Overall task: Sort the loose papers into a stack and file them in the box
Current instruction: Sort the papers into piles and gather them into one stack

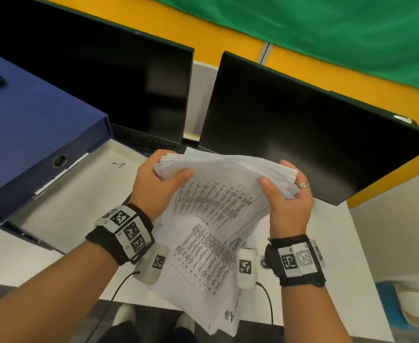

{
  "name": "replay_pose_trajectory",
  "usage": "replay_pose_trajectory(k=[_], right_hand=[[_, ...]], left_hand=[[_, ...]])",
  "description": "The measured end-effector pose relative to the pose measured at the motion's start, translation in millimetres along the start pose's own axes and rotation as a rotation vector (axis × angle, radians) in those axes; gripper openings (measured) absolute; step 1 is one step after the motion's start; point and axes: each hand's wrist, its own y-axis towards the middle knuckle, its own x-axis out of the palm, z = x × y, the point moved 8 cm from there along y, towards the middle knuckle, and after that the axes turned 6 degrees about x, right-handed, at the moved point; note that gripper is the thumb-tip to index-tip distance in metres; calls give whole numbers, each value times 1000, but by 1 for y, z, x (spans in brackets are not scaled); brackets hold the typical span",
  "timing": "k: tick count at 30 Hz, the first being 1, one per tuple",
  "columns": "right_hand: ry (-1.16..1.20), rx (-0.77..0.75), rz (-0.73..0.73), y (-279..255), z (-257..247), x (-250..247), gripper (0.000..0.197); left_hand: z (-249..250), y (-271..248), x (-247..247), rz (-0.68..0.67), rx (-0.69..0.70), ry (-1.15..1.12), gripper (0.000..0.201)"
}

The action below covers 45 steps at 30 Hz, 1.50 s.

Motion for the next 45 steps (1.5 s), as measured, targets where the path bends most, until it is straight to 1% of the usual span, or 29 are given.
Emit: replay_pose_trajectory(k=[2,5,6,8,10,12,13,15,16,17,18,19,20,21,22,23,25,26,28,29,31,32,33,35,36,37,39,41,45], right_hand=[[-8,-83,27,-3,-11,2,43],[-94,-224,36,-7,-29,10,20],[-139,-252,43,-8,-31,12,16],[-157,-265,98,-7,-30,7,19],[-71,-210,198,-4,-22,-5,22],[-32,-167,255,-4,-17,-10,27],[-34,-167,256,-4,-18,-8,28],[-29,-160,209,-3,-20,-1,25],[-13,-139,192,-2,-17,1,22],[15,-112,182,0,-12,1,25],[66,-81,173,0,-6,0,32],[103,-43,161,1,4,-2,43],[89,-4,149,-1,14,-2,56],[18,42,129,-3,23,0,66],[-54,85,101,-6,30,4,67],[-99,115,81,-8,35,6,61],[-74,132,72,-7,34,6,46],[-36,125,69,-5,32,5,44],[2,130,56,-5,38,3,46],[-15,176,50,-6,53,2,50],[-134,346,19,-15,101,0,63],[-282,453,20,-21,130,-5,72],[-497,572,34,-28,157,-12,86],[-979,867,59,-57,201,-33,118],[-1114,967,51,-74,214,-37,126],[-1167,1002,32,-87,223,-35,129],[-1225,910,-23,-97,238,-25,129],[-1266,826,-71,-88,242,-21,130],[-1227,815,-36,-66,243,-32,135]], left_hand=[[8,-2,3,23,28,-59,37],[6,-1,6,24,-5,-116,47],[5,0,6,19,-15,-124,50],[1,2,7,-13,-31,-100,56],[-4,3,9,-62,-44,-52,58],[-12,4,12,-102,-62,-14,63],[-18,4,13,-121,-76,2,66],[-29,5,14,-172,-121,29,74],[-34,5,13,-196,-141,44,75],[-38,5,13,-215,-151,58,74],[-41,6,12,-226,-154,71,71],[-43,6,12,-229,-158,82,66],[-43,6,13,-230,-161,85,61],[-44,5,14,-230,-169,85,54],[-43,4,16,-231,-174,76,48],[-41,3,17,-223,-182,68,42],[-32,5,15,-176,-171,44,38],[-29,6,12,-150,-157,27,38],[-32,3,6,-123,-151,8,41],[-39,-1,6,-141,-173,23,43],[-62,-14,7,-179,-265,99,41],[-71,-18,6,-170,-301,137,35],[-74,-19,4,-137,-315,164,30],[-67,-13,0,-52,-287,202,26],[-57,-7,-1,-19,-255,232,25],[-47,-2,-2,7,-222,262,25],[-30,7,-8,57,-170,281,25],[-14,15,-15,107,-129,267,28],[11,26,-29,174,-39,250,34]])
